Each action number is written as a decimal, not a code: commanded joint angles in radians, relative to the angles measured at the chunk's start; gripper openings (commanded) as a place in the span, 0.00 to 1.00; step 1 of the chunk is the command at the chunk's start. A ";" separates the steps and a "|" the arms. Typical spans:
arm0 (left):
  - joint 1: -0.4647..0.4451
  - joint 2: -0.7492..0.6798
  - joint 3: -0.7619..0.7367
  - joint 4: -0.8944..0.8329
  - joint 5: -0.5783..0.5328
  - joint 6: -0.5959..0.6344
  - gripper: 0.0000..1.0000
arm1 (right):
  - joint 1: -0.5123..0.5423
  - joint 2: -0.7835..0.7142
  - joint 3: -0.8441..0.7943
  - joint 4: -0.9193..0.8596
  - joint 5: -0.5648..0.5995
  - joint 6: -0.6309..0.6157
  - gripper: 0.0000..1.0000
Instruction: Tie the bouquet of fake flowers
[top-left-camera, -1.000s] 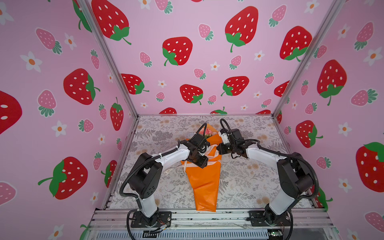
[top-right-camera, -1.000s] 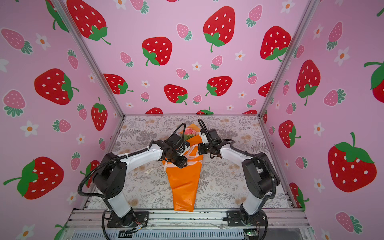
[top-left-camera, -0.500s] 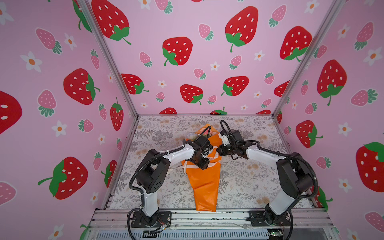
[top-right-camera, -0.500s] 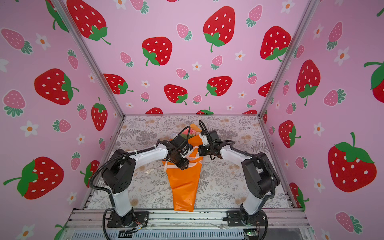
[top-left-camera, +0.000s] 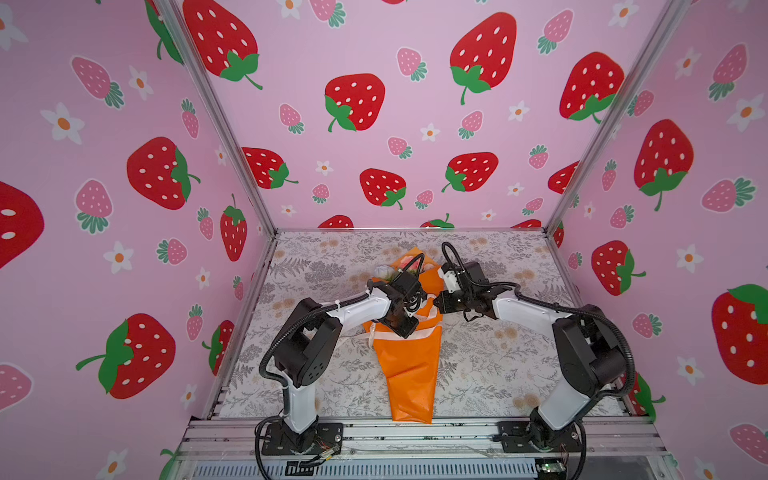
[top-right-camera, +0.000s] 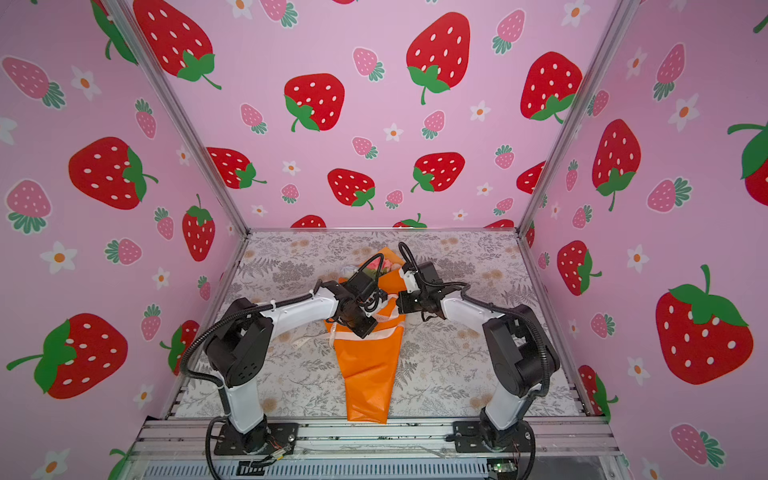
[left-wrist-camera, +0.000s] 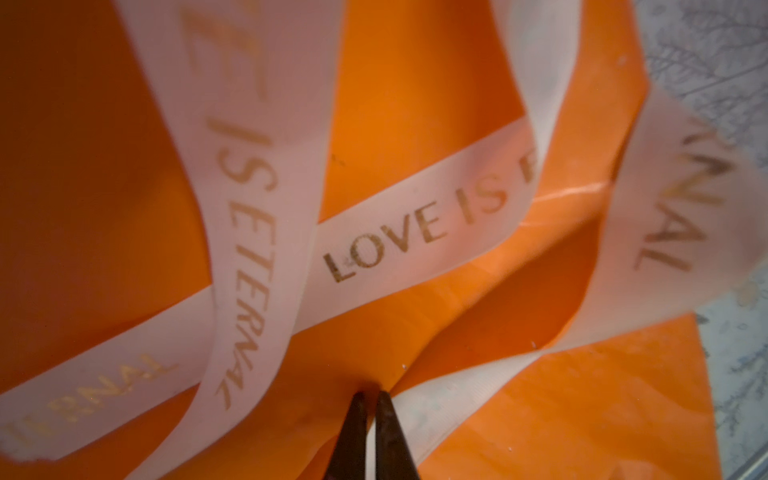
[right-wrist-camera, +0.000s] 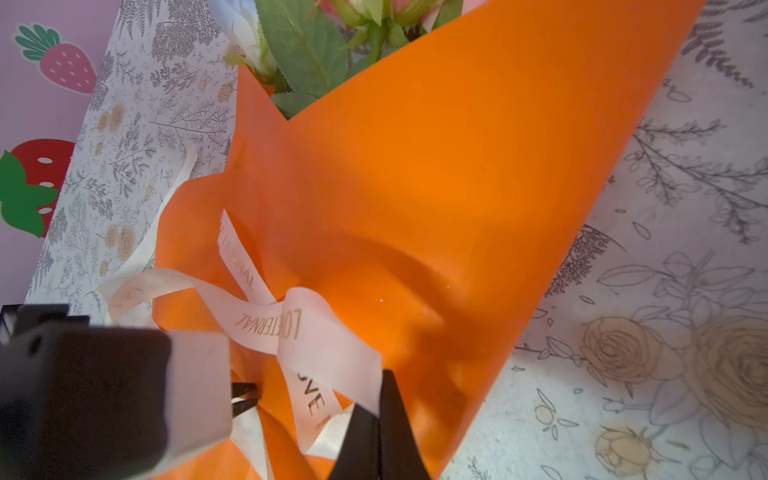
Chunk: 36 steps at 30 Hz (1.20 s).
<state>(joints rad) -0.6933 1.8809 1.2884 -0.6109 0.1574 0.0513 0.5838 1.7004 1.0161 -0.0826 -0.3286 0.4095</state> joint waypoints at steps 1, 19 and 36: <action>-0.006 -0.046 -0.005 -0.023 -0.005 0.012 0.00 | -0.009 -0.005 -0.012 0.012 -0.014 0.012 0.05; -0.019 -0.072 -0.038 -0.053 -0.055 0.047 0.59 | -0.014 -0.003 -0.017 0.018 -0.033 0.017 0.06; -0.049 0.002 -0.034 -0.054 -0.121 0.051 0.44 | -0.015 0.012 -0.017 0.020 -0.049 0.014 0.09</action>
<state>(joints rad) -0.7334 1.8896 1.2514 -0.6403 0.0521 0.0856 0.5774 1.7004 1.0084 -0.0681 -0.3676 0.4194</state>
